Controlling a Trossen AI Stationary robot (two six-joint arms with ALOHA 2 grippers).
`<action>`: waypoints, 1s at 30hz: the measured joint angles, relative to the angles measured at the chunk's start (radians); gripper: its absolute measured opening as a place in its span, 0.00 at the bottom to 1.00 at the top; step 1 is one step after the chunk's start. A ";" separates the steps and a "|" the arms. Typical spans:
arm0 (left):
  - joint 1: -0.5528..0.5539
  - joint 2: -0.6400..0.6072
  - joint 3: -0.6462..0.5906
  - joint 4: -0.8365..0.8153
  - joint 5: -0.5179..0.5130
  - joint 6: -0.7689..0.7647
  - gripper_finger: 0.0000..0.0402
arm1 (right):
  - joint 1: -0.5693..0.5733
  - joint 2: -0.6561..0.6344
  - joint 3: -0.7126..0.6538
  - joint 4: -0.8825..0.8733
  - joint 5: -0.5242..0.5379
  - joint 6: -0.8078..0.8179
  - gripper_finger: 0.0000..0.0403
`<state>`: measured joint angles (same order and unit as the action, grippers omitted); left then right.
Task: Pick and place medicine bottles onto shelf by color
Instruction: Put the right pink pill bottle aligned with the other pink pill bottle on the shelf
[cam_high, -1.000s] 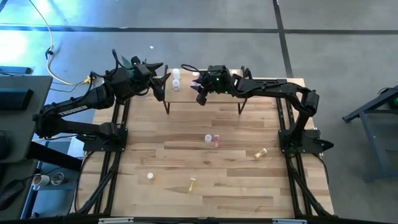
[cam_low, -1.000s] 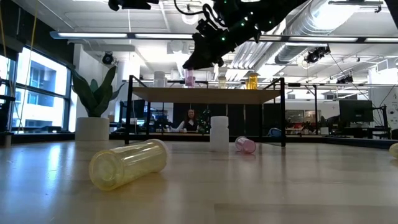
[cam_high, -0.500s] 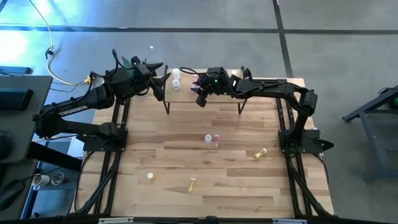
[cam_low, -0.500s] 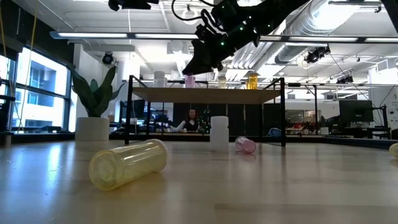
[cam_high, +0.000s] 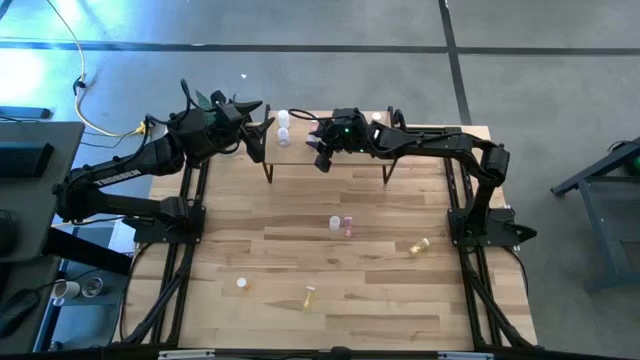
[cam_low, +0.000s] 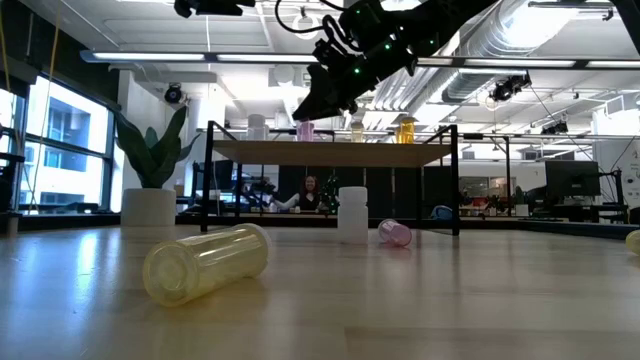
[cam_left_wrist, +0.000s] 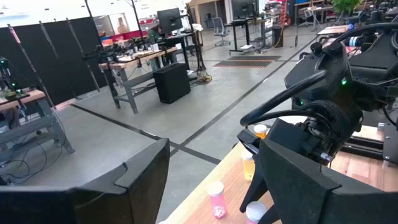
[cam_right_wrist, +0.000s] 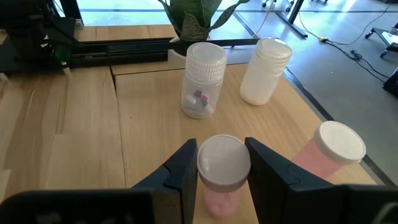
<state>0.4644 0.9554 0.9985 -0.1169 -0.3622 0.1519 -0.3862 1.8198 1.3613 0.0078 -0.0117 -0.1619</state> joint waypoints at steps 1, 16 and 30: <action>0.000 0.000 0.000 0.000 0.000 0.000 0.60 | 0.000 0.000 0.000 0.000 0.006 0.000 0.25; 0.000 0.000 0.000 0.000 0.000 0.000 0.59 | 0.000 0.003 -0.003 -0.004 0.042 0.003 0.37; 0.000 0.000 0.000 0.000 0.000 -0.002 0.59 | -0.013 0.003 -0.003 0.003 0.047 -0.004 0.37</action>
<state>0.4644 0.9554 0.9985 -0.1165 -0.3622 0.1501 -0.3996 1.8225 1.3582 0.0105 0.0353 -0.1658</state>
